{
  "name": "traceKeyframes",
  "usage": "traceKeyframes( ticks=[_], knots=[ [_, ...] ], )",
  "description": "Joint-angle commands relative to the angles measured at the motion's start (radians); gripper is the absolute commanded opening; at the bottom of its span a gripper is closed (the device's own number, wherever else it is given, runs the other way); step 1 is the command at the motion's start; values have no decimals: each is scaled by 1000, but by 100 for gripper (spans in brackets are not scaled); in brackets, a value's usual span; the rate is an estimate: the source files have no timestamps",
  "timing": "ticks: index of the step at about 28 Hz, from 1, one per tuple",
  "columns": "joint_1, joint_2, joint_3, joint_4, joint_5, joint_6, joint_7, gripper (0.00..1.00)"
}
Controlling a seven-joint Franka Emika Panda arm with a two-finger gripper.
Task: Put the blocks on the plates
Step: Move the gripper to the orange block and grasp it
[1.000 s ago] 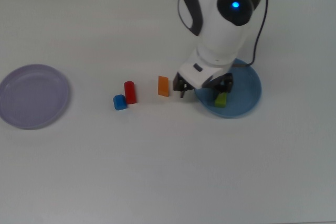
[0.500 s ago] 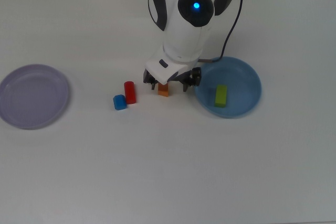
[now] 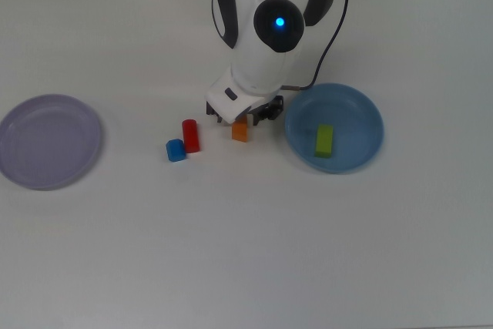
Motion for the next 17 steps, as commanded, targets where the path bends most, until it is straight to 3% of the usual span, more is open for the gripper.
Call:
traceKeyframes(
  ticks=[1, 5, 11, 17],
  knots=[
    [4, -31, -12, -26, -9, -19, -5, 11],
    [4, -31, -12, -20, -10, -49, 3, 0],
    [4, -40, -12, -18, -10, -57, -1, 0],
    [6, -95, -7, 2, -10, -146, -45, 0]
  ],
)
